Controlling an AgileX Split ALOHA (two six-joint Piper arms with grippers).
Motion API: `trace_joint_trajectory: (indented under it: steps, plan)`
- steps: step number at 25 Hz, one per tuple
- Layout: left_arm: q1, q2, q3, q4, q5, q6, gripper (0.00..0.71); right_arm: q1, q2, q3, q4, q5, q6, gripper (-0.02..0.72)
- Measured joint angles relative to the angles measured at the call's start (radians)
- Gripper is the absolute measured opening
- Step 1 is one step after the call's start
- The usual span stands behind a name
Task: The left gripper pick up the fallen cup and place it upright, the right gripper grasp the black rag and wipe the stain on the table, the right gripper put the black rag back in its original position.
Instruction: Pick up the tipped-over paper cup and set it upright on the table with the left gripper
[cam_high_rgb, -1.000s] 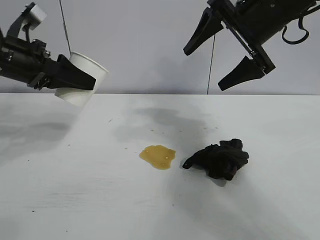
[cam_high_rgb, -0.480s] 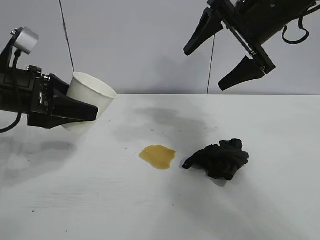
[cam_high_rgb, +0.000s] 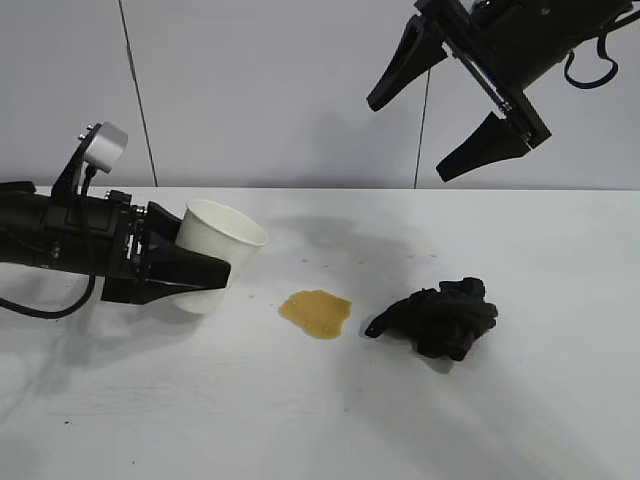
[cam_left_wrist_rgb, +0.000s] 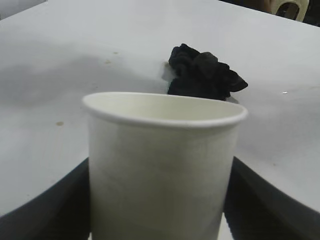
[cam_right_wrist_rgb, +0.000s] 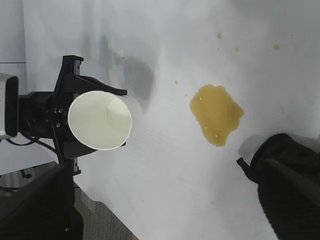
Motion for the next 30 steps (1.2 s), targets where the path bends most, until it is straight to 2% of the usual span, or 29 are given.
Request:
trace_joint_trajectory:
  steps: [11,17,30]
  plan:
    - [0.000,0.006,-0.009,-0.001,0.007,0.096,0.479,0.000,0.000,0.000,0.000,-0.002,0.000,0.694]
    - [-0.003,0.069,-0.009,-0.003,0.009,0.098,0.479,0.000,0.000,0.000,0.000,-0.002,0.000,0.694]
    - [-0.005,0.074,-0.025,-0.007,0.009,0.116,0.496,0.000,0.000,0.000,0.000,-0.002,-0.001,0.694]
